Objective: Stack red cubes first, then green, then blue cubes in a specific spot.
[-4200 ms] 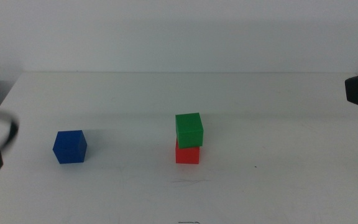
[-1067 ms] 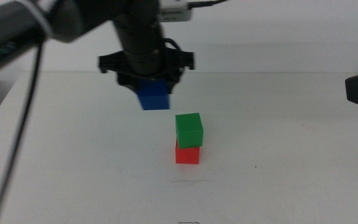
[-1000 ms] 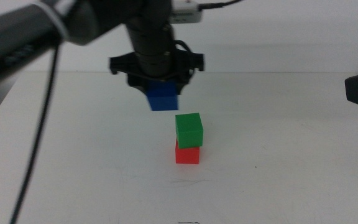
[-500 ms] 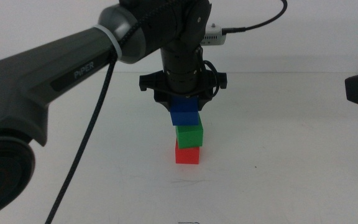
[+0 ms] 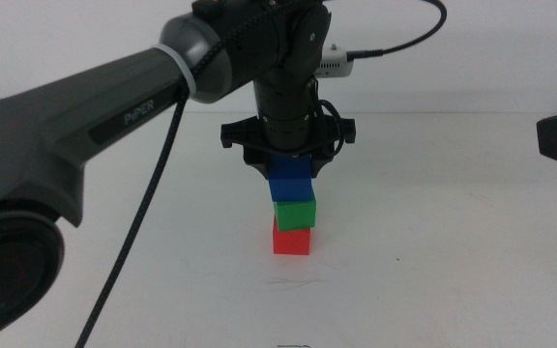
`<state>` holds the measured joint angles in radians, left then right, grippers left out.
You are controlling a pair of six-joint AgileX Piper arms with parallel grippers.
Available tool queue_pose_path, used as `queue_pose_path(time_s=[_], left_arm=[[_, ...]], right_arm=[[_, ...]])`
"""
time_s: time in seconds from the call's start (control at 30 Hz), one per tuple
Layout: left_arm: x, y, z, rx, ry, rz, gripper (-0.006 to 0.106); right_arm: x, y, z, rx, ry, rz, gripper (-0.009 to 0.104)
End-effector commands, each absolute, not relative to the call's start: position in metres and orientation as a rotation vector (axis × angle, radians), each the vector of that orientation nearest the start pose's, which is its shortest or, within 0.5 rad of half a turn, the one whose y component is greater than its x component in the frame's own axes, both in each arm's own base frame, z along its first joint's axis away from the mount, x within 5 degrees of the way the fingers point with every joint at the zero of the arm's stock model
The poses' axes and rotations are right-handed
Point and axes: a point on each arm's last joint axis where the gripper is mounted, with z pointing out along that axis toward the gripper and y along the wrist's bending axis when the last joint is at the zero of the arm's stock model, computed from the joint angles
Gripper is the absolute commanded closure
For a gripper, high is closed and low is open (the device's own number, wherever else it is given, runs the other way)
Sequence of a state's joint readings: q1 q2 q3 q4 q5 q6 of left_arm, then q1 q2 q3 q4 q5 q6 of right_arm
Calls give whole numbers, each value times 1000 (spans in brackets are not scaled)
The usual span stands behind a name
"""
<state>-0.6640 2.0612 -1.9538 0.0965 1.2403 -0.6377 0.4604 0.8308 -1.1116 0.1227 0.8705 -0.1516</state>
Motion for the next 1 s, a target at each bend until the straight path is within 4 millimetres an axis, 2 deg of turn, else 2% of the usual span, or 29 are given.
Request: queue_pose_path(time_s=[0.0,0.3,0.37,0.4,0.57,0.77,0.97], left_arm=[[350,-265,314,40,2773,-225,102],[353,-266,306,44,2788,-201,102],[354,-267,307,57,2775,-201,89],[354,-268,310,57,2749,-234,32],[351,-263,324,87,2710,-230,7],[339,-248,359,152,2621,-213,7],[310,-223,415,416,2456,-180,7]], right_arm=[[125,70,439,-577,1896,326,20],[125,70,439,-577,1896,326,20],[125,70,439,-577,1896,326,20],[125,70,439,-577,1896,326,20],[125,70,439,-577,1896,326,20],[125,70,439,-577,1896,326,20],[125,70,439,-577,1896,326,20]])
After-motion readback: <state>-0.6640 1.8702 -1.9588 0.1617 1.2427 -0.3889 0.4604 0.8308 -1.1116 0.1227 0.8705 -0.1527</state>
